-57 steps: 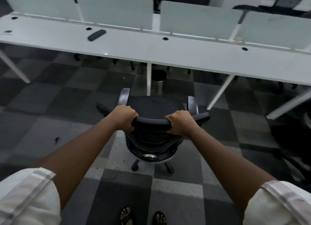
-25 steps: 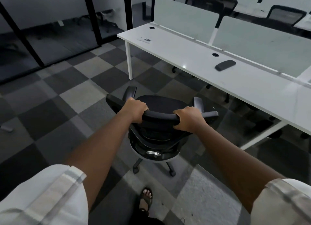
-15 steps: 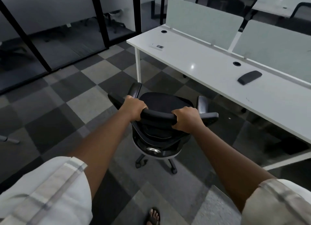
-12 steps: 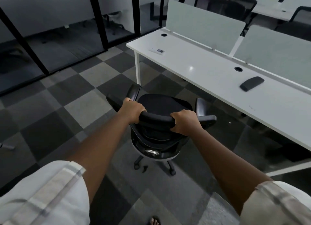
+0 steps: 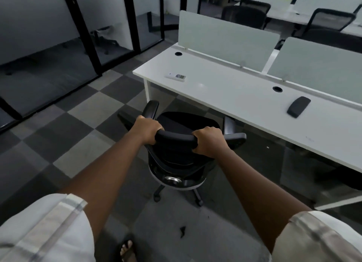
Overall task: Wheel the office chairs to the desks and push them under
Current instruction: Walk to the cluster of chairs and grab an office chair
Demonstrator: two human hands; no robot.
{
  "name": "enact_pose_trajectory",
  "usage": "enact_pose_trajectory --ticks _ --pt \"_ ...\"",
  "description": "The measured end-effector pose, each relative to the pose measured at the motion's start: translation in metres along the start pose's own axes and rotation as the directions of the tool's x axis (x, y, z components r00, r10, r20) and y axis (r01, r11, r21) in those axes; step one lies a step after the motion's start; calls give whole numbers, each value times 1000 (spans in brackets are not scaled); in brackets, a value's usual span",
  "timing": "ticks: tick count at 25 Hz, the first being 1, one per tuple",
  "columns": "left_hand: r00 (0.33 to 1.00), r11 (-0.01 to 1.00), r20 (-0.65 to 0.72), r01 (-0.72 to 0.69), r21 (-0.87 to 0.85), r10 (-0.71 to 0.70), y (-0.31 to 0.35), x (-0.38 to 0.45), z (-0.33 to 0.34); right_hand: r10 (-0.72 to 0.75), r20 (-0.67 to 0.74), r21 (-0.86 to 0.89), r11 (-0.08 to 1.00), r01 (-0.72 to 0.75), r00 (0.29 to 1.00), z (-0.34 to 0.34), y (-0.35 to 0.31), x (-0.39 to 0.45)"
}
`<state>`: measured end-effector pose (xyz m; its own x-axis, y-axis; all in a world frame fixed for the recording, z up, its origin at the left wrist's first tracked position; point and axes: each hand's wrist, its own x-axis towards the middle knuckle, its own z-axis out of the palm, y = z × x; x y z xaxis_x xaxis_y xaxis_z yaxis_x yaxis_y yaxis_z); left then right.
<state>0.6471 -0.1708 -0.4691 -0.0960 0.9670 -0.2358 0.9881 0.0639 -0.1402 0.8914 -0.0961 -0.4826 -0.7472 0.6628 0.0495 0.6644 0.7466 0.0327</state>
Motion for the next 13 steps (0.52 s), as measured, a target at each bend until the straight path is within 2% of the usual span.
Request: enact_pose_trajectory --ticks 6,13 --pt "993 992 21 -118 39 117 -114 92 -11 132 5 2 991 -132 991 2 -40 120" --pt "976 977 -38 -211 43 213 -202 195 -21 210 -48 -10 978 -211 977 11 -49 231"
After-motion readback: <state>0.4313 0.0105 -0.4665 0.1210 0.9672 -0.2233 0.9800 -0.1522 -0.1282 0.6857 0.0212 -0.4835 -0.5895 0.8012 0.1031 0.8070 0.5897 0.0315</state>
